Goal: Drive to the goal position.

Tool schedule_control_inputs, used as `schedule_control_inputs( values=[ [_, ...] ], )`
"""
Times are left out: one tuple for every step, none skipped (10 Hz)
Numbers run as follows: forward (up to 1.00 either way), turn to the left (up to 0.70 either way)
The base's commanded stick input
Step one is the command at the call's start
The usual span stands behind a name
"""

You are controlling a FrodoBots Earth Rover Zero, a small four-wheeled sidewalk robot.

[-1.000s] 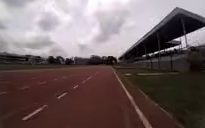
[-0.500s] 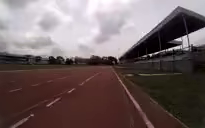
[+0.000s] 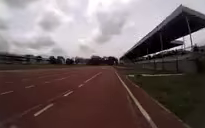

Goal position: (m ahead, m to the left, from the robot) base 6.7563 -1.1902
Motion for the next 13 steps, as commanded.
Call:
schedule_control_inputs(
  values=[
    [0.70,0.00],
    [0.70,0.00],
    [0.70,0.00],
    [0.70,0.00],
    [0.70,0.00],
    [0.70,0.00],
    [0.70,0.00],
    [0.70,0.00],
    [0.70,0.00],
    [0.70,0.00],
    [0.70,0.00],
    [0.70,0.00],
    [0.70,0.00]
  ],
)
